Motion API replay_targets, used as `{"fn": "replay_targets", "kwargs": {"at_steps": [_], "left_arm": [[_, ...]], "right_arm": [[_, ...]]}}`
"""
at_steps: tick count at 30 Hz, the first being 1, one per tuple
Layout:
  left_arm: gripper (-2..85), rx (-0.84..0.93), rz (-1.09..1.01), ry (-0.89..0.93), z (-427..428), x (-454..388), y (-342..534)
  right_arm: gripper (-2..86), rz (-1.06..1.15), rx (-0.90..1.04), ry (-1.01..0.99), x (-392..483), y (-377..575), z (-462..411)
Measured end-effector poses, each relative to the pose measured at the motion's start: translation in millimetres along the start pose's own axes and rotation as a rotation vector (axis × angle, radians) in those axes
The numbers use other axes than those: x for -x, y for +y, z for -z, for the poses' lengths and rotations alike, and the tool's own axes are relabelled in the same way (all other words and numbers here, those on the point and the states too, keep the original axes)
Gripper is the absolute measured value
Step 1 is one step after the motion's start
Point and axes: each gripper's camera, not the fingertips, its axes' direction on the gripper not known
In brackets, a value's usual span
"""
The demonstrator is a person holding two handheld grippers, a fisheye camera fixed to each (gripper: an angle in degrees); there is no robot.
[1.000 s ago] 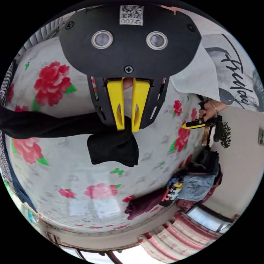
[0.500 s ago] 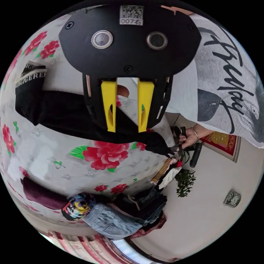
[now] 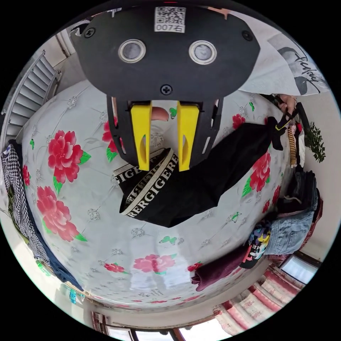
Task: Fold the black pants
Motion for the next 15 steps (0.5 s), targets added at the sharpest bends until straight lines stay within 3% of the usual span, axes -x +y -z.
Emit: {"fn": "replay_targets", "kwargs": {"at_steps": [4,7,11,15], "left_arm": [[1.4,-0.056,0.086,-0.016,51.4,17.5,-5.4],[0.5,-0.181,0.159,-0.027,112.6,40.4,22.5],[1.5,-0.274,0.283,-0.032,160.8,79.1,67.4],[6.0,-0.246,0.376,-0.072,164.0,96.1,83.2]], "right_arm": [[2.5,0.016,-0.130,-0.046,-10.9,14.9,50.4],[1.9,0.090,-0.166,0.047,-26.2,48.9,95.1],[3.2,0.103,-0.015,-0.018,-64.3,96.5,106.5],[5.1,0.050,-0.042,0.012,-72.9,120.3,109.9]]}}
